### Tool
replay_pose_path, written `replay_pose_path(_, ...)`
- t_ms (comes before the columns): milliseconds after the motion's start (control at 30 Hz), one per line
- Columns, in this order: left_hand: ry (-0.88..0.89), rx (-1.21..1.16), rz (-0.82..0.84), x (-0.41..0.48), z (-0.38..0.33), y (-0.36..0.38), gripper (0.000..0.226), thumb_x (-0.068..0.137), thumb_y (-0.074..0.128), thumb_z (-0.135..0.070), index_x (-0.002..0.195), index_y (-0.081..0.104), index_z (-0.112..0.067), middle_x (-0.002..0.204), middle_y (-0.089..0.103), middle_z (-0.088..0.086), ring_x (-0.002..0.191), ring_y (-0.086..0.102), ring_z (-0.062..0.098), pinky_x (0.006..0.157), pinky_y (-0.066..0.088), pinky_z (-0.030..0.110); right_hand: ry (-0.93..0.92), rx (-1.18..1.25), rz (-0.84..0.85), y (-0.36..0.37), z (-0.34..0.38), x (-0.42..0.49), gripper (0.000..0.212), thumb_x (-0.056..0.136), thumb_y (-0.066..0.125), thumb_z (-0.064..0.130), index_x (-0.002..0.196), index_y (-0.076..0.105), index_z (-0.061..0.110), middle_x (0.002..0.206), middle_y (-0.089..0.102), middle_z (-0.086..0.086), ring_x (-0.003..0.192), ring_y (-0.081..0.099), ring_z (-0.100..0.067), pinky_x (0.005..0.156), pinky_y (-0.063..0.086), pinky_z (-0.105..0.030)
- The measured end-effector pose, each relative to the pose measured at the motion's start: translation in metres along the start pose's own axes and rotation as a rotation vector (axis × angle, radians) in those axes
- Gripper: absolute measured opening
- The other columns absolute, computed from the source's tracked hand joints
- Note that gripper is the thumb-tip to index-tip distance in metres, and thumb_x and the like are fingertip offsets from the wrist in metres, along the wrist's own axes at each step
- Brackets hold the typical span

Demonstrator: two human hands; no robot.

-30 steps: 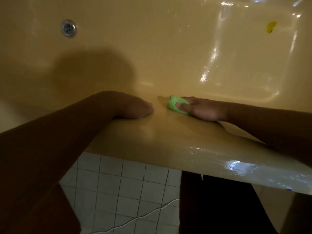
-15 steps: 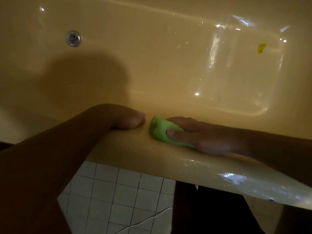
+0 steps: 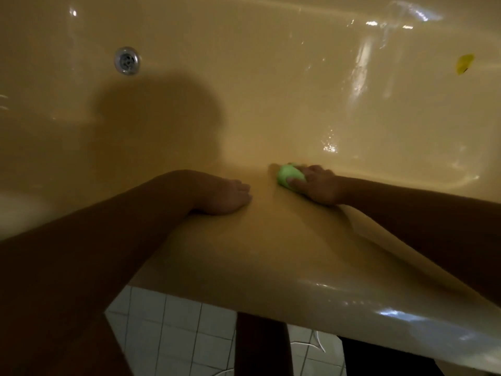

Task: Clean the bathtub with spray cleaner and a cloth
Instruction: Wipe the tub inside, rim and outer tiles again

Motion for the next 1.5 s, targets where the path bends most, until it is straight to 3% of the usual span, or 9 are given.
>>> replay_pose_path(133, 0.012, -0.032, 0.027, 0.010, 0.006, 0.000, 0.055, 0.114, 0.019, -0.036, 0.164, 0.016, -0.013, 0.173, 0.010, 0.007, 0.159, 0.011, 0.019, 0.122, 0.011, 0.027, 0.178, -0.015, -0.177, 0.004, -0.007, 0.033, 0.074, 0.102, 0.031, 0.071, 0.164, 0.007, 0.039, 0.171, 0.006, -0.012, 0.154, 0.013, -0.043, 0.124, 0.019, -0.057)
replay_pose_path(400, -0.007, -0.025, 0.062, -0.015, 0.019, -0.002, 0.054, 0.115, 0.017, -0.032, 0.163, 0.019, -0.008, 0.172, 0.014, 0.012, 0.158, 0.016, 0.021, 0.114, 0.015, 0.021, -0.122, 0.113, 0.063, 0.004, 0.072, -0.070, 0.078, 0.093, 0.030, 0.082, 0.161, 0.022, 0.045, 0.166, 0.029, 0.008, 0.154, 0.024, -0.023, 0.126, 0.019, -0.047)
replay_pose_path(600, -0.057, -0.010, 0.074, -0.046, 0.053, -0.007, 0.050, 0.115, 0.017, -0.020, 0.158, 0.026, 0.003, 0.168, 0.020, 0.020, 0.154, 0.024, 0.026, 0.106, 0.016, 0.022, -0.454, 0.244, 0.153, 0.000, 0.152, -0.183, 0.060, 0.092, 0.034, 0.072, 0.150, 0.034, 0.056, 0.139, 0.040, 0.033, 0.135, 0.030, 0.006, 0.114, 0.023, -0.019)
replay_pose_path(767, -0.041, -0.025, 0.047, -0.050, 0.077, -0.012, 0.053, 0.115, 0.017, -0.029, 0.163, 0.018, -0.009, 0.172, 0.012, 0.008, 0.157, 0.015, 0.017, 0.107, 0.015, 0.016, -0.327, 0.291, 0.143, -0.001, 0.147, -0.123, 0.049, 0.094, 0.037, 0.069, 0.140, 0.045, 0.053, 0.127, 0.049, 0.031, 0.121, 0.048, 0.006, 0.098, 0.034, -0.011)
replay_pose_path(867, -0.033, -0.037, 0.033, -0.046, 0.087, -0.009, 0.056, 0.114, 0.020, -0.038, 0.165, 0.015, -0.016, 0.173, 0.008, 0.001, 0.158, 0.010, 0.013, 0.112, 0.015, 0.015, -0.269, 0.201, 0.055, 0.010, 0.116, -0.041, 0.061, 0.095, 0.035, 0.081, 0.141, 0.051, 0.044, 0.141, 0.055, 0.017, 0.133, 0.054, -0.010, 0.114, 0.040, -0.033)
replay_pose_path(933, -0.027, -0.043, 0.052, -0.046, 0.091, -0.009, 0.059, 0.113, 0.020, -0.044, 0.165, 0.012, -0.019, 0.174, 0.005, -0.002, 0.158, 0.006, 0.011, 0.120, 0.008, 0.020, -0.058, 0.097, 0.009, 0.014, 0.091, 0.007, 0.075, 0.096, 0.028, 0.082, 0.159, 0.029, 0.042, 0.167, 0.029, -0.002, 0.153, 0.029, -0.035, 0.126, 0.022, -0.049)
replay_pose_path(1100, -0.012, -0.042, 0.100, -0.057, 0.089, -0.013, 0.059, 0.113, 0.016, -0.044, 0.165, 0.013, -0.015, 0.173, 0.008, 0.002, 0.158, 0.012, 0.014, 0.116, 0.015, 0.021, 0.074, 0.091, -0.015, 0.018, 0.111, 0.036, 0.073, 0.101, 0.024, 0.075, 0.165, 0.012, 0.040, 0.173, 0.009, -0.006, 0.156, 0.012, -0.042, 0.126, 0.011, -0.055)
replay_pose_path(1267, 0.027, -0.058, 0.048, -0.096, 0.102, -0.014, 0.061, 0.111, 0.020, -0.049, 0.164, 0.019, -0.019, 0.173, 0.014, -0.001, 0.157, 0.017, 0.014, 0.121, 0.014, 0.025, -0.230, 0.187, 0.059, 0.016, 0.176, -0.047, 0.075, 0.092, 0.030, 0.084, 0.157, 0.033, 0.046, 0.161, 0.039, 0.013, 0.146, 0.039, -0.019, 0.124, 0.026, -0.044)
replay_pose_path(1500, -0.009, -0.031, -0.251, -0.160, 0.135, -0.008, 0.051, 0.109, 0.024, -0.056, 0.154, 0.042, -0.039, 0.162, 0.040, -0.010, 0.145, 0.043, 0.017, 0.116, 0.034, 0.033, -0.384, 0.327, 0.174, 0.007, 0.232, -0.160, 0.042, 0.089, 0.037, 0.067, 0.130, 0.040, 0.064, 0.123, 0.038, 0.053, 0.119, 0.033, 0.030, 0.098, 0.021, 0.004)
Point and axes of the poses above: each hand's wrist, its own x-axis towards the middle knuckle, its own y-axis out of the palm, z = x × y, the point moved 6 cm from there along x, towards the middle knuckle
